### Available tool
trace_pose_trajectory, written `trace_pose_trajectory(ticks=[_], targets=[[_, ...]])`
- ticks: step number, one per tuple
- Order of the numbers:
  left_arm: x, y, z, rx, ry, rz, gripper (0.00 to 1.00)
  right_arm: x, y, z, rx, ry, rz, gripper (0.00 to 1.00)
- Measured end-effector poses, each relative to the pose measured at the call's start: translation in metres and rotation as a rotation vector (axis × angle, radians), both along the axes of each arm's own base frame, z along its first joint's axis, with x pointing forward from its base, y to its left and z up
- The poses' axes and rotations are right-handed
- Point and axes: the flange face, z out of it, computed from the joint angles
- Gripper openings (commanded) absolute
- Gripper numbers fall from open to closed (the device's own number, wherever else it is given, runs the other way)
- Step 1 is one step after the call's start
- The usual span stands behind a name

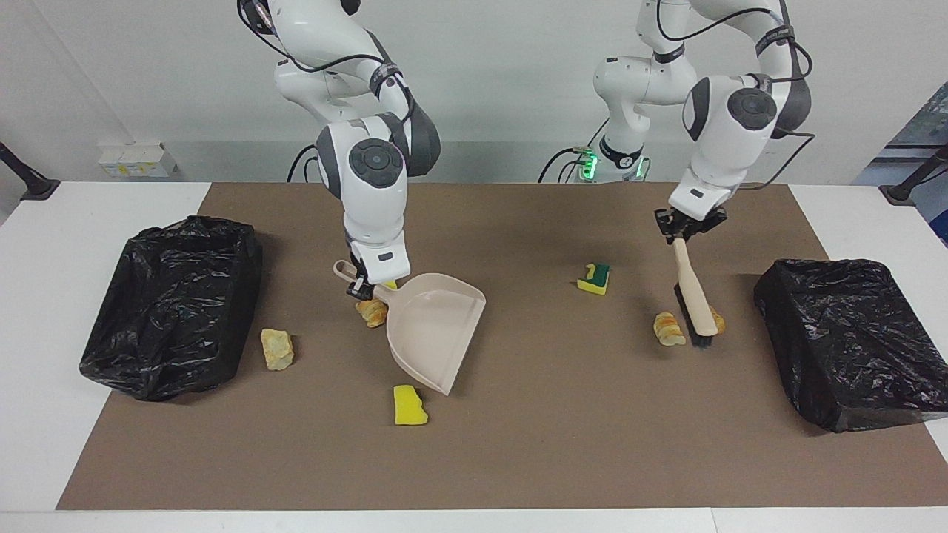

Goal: Sweep and dump trash in bin

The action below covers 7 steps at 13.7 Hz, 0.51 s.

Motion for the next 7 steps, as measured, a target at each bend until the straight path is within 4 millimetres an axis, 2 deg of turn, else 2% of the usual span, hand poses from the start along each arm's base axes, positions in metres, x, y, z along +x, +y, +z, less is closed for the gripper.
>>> trace_pose_trajectory(ticks=[3,5,7], targets=[[0.032,0.038,-0.018,0.044,0.006,0.046,0.00,-0.007,0.002,-0.006,-0.003,0.027,0.060,0.00],[0.039,0.052,-0.038,0.062,0.035,0.059,0.00,-0.015,0.015,-0.014,-0.007,0.045,0.102,0.00],[0.037,0.055,-0.055,0.064,0.070,0.063,0.00,-0.023,0.027,-0.026,-0.009,0.057,0.130,0.00]])
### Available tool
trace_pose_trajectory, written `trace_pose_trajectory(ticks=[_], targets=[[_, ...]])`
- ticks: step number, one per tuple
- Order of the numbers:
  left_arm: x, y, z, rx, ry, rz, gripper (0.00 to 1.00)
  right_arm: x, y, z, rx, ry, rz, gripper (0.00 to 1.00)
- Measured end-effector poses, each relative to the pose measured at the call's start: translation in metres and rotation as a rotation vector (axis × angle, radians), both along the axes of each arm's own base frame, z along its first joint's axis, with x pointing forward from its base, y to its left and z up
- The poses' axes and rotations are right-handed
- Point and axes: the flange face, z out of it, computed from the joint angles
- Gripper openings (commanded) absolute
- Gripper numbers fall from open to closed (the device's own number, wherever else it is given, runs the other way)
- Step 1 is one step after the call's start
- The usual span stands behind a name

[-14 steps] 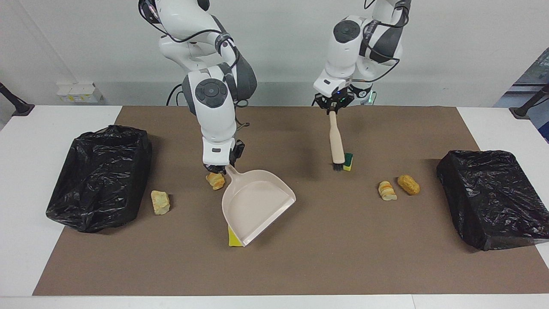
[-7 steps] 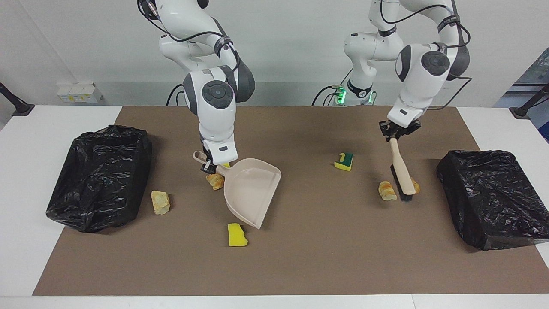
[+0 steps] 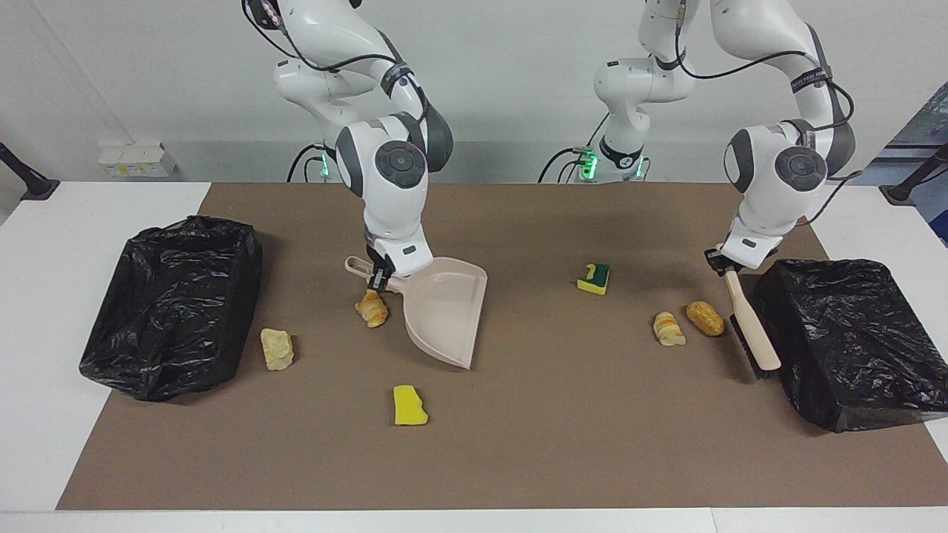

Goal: Sweep and dump trash in bin

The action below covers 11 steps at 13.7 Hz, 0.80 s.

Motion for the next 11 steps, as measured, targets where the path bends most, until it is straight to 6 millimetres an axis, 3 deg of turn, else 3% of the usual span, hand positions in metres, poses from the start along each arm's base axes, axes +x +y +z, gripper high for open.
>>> trace_pose_trajectory(ticks=[4,11], targets=[[-0.010,-0.025,-0.017,0.000,0.057,-0.049,0.00,-0.005,0.002,-0.011,0.005,0.026,0.105,0.00],[-0.033,-0.165,-0.017,-0.111,0.084,-0.150,0.00,-0.009,0.007,-0.012,-0.013,0.035,0.214,0.00]])
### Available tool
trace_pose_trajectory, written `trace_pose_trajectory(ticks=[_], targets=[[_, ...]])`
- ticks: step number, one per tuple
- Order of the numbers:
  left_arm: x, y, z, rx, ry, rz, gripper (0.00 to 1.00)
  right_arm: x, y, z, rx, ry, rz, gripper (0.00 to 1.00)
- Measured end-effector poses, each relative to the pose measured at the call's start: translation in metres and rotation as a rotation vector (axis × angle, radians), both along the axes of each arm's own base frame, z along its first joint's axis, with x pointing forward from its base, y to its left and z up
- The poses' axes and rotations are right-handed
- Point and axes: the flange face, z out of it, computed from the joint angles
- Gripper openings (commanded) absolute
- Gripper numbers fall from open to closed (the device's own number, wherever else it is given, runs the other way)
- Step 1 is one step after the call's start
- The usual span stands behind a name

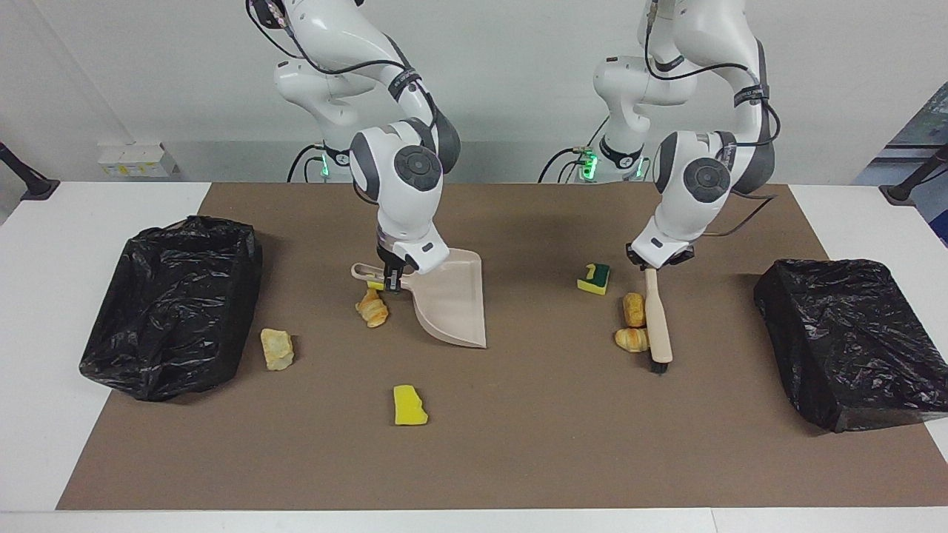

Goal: Sweep and dump trash in bin
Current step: 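Sweep the bread and sponge with the brush toward the dustpan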

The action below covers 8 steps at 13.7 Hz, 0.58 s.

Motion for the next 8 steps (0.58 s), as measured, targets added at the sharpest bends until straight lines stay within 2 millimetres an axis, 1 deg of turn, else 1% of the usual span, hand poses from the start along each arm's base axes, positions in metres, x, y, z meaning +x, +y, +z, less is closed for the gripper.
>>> trace_pose_trajectory(ticks=[2,3,5,6,7,8], targets=[[-0.011,-0.032,0.003,0.008,0.013,0.035,0.00,-0.001,0.000,0.000,0.000,0.000,0.000,0.00],[-0.015,-0.040,0.010,0.018,0.021,0.062,0.00,-0.001,-0.001,-0.001,0.000,0.000,0.000,0.00],[-0.028,-0.048,0.035,0.049,0.044,0.145,0.00,-0.002,-0.001,-0.002,0.000,0.000,0.000,0.00],[-0.040,-0.054,0.047,0.080,0.055,0.215,0.00,-0.002,-0.002,-0.002,0.000,0.001,0.000,0.00],[-0.051,-0.059,0.053,0.110,0.062,0.275,0.00,-0.002,-0.002,-0.003,0.000,0.001,0.000,0.00],[-0.064,-0.064,0.054,0.138,0.065,0.327,0.00,-0.002,-0.002,-0.003,0.000,0.000,0.000,0.00]])
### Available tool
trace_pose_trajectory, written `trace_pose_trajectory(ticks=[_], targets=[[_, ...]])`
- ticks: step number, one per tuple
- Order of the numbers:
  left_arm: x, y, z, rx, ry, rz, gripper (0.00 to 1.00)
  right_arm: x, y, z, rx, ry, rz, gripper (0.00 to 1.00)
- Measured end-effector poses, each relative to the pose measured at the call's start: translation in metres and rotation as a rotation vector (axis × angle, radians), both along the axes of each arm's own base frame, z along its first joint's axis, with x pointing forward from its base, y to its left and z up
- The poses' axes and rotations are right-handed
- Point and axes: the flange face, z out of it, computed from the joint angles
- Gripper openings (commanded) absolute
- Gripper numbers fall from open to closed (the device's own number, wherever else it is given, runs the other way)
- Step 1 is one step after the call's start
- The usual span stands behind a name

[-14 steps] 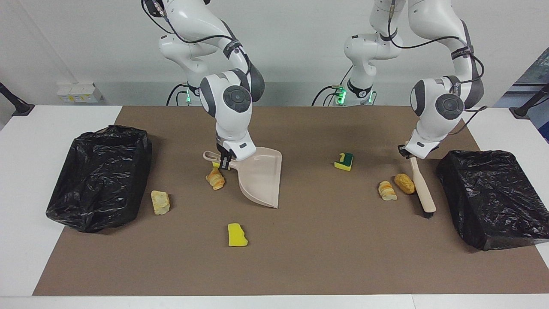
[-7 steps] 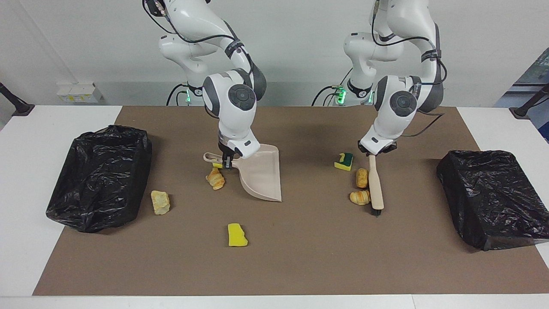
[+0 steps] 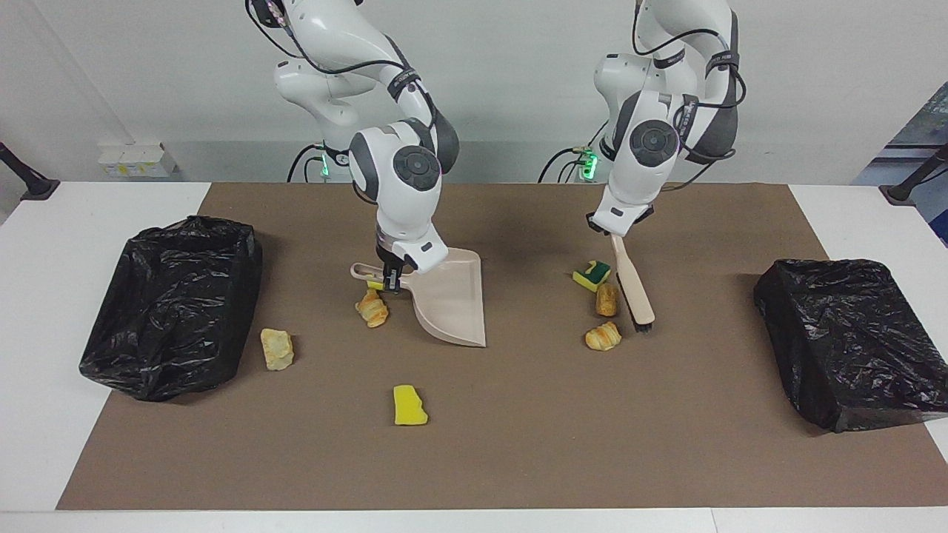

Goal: Sweep and dump trash in bin
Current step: 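Sweep the bread and sponge with the brush toward the dustpan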

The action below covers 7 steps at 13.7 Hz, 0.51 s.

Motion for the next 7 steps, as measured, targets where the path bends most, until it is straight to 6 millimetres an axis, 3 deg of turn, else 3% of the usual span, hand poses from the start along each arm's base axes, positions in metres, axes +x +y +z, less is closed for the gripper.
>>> trace_pose_trajectory(ticks=[4,7], targets=[[-0.063,-0.016,-0.030,0.116,0.008,0.171,0.00,-0.001,0.000,-0.001,-0.001,0.001,0.000,0.00],[-0.077,-0.038,-0.048,0.086,-0.062,0.254,0.00,-0.003,-0.001,-0.003,0.002,-0.003,0.002,0.00]])
